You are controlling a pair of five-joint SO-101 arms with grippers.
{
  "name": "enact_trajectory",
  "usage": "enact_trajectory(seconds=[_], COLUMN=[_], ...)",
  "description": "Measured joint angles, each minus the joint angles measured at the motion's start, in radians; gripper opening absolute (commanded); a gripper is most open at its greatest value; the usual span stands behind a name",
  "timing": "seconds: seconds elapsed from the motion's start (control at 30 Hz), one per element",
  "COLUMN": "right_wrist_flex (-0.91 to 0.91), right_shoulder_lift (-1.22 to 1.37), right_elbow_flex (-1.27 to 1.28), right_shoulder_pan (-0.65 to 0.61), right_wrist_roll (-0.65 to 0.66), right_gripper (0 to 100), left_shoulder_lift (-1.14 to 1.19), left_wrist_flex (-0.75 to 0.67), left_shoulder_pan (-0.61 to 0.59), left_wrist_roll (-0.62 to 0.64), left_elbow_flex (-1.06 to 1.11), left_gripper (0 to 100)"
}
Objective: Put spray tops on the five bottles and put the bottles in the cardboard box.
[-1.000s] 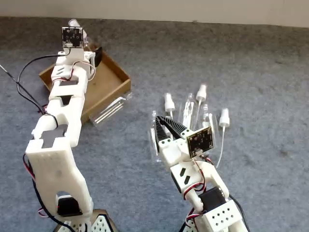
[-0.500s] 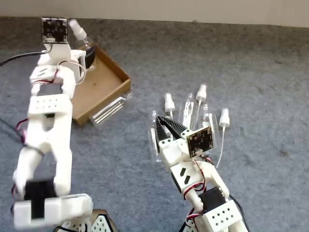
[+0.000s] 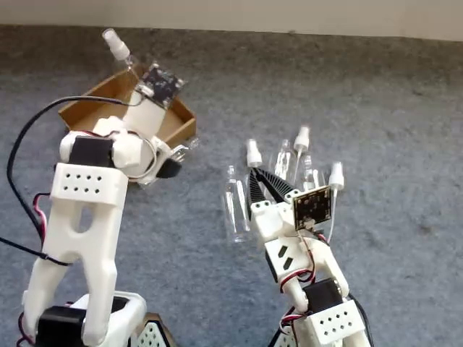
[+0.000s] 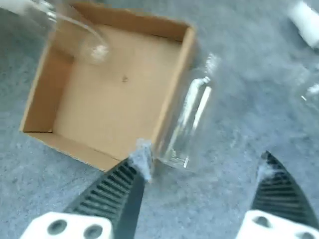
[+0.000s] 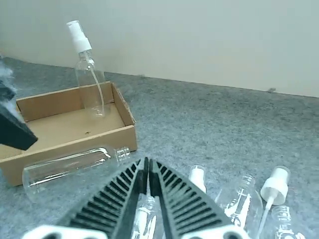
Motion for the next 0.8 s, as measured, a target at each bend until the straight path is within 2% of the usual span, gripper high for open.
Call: enact_trajectory(seconds=[0.1,0.27,0.4,0.5,0.8], right_wrist_flex=[0.0,0.0,0.0,0.0,0.0], right_shoulder_lift=[0.0,0.0,0.0,0.0,0.0], right_elbow_flex=[0.0,0.0,0.0,0.0,0.0], right_shoulder_pan=[0.005,0.003,0.002,0.002,0.002], right_wrist_roll=[0.0,0.0,0.0,0.0,0.0], right_gripper=[0.5,0.5,0.5,0.5,0.5], left_shoulder_lift=[0.038,0.247,0.414,0.509,0.707], left_wrist_flex=[0.103,0.201,0.273,0.293,0.296], left_shoulder_pan=[0.034,0.04,0.048,0.054,0.057], left_wrist_roll=[-0.003,-0.003,-0.066,-0.107,-0.123], left_elbow_flex=[-0.08,-0.247,-0.376,-0.439,-0.557], left_gripper=[29,29,29,29,29])
